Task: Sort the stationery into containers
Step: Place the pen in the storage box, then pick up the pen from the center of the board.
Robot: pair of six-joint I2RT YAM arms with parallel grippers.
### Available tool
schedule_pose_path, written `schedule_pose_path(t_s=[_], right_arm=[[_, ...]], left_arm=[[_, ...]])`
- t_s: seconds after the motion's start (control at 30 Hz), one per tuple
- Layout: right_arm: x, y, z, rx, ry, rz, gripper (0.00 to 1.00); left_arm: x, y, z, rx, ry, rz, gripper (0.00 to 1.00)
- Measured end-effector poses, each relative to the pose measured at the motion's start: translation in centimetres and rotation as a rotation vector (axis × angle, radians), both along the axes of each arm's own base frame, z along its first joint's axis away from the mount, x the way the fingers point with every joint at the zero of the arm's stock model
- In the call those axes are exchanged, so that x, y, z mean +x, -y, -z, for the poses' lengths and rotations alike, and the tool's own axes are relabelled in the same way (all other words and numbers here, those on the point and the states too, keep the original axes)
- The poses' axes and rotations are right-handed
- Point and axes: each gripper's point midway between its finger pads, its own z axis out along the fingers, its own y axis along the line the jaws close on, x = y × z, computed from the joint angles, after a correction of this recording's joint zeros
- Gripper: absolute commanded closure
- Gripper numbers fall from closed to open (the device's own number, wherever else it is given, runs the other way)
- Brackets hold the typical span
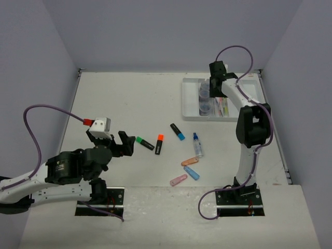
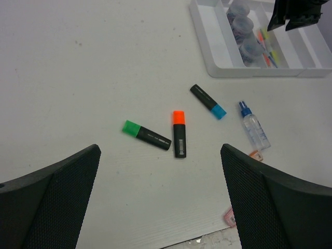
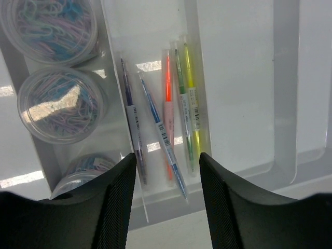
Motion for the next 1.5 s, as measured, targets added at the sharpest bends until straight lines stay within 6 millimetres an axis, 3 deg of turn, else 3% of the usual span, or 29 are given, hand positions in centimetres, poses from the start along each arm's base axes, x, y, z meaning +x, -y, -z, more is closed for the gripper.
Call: schedule_pose_path(t_s=[0.13,0.2,0.27,0.33,0.43,0.5,0.53,0.63,0.73,0.83,1.0,1.17,1.2,1.3,1.4,1.5], right_arm=[[-0.7,-0.9,-1.1,0.026,0.025,0.010,0.47],[-2.8,-2.5,-2.1,0.058,0.059,-0.002,0.45],[-6.8,-5.9,-3.8,0.096,0.088,-0.075,0.45],[-10.0,-11.4,-6.5,0.170,0.153,-0.220,0.44],[-13.1,-19.7,-9.3,0.322,0.210,-0.462,0.37],[-13.6,-22.2,-8.7,0.362,0.187,-0.535,0.38],[-13.5,-22.8,-7.4,0.361,0.154,-0.548,0.38],[-13.0,-23.1,-1.7,0.309,0.020,-0.545,0.41],[-14.0,-22.4,3.9,0.239,-0.131,-0.538,0.43],[-15.1,-21.7,6.8,0.193,-0.227,-0.540,0.47],[-15.5,-21.7,8.0,0.174,-0.270,-0.550,0.56],[-16.0,-22.1,8.9,0.189,-0.302,-0.569,0.56],[-16.0,-22.3,9.0,0.194,-0.305,-0.573,0.61],[-16.0,-22.6,9.0,0.205,-0.305,-0.583,0.89],[-16.2,-23.0,8.9,0.212,-0.308,-0.594,0.98],[-16.7,-23.5,8.8,0.224,-0.312,-0.610,1.00]], left_arm=[[-0.1,-0.1,0.9,0.037,-0.038,-0.024,0.00],[-0.2,-0.7,1.6,0.068,-0.068,-0.054,0.00],[-0.3,-1.4,2.3,0.097,-0.086,-0.076,0.00],[-0.5,-1.9,2.8,0.110,-0.097,-0.092,0.00],[-0.6,-2.4,3.4,0.105,-0.099,-0.097,0.00],[-0.7,-2.7,3.9,0.107,-0.098,-0.092,0.00],[-0.7,-2.8,4.1,0.104,-0.098,-0.090,0.00],[-0.8,-3.0,4.2,0.084,-0.092,-0.083,0.00],[-0.9,-3.1,3.9,0.059,-0.085,-0.073,0.00],[-0.9,-3.1,3.6,0.042,-0.080,-0.065,0.00],[-0.9,-2.9,3.5,0.032,-0.078,-0.061,0.00],[-0.9,-2.8,3.5,0.027,-0.079,-0.059,0.00],[-0.9,-2.8,3.4,0.027,-0.079,-0.059,0.00],[-0.9,-2.8,3.4,0.024,-0.079,-0.058,0.00],[-0.9,-2.8,3.4,0.018,-0.077,-0.057,0.00],[-1.0,-2.9,3.3,0.012,-0.076,-0.055,0.00]])
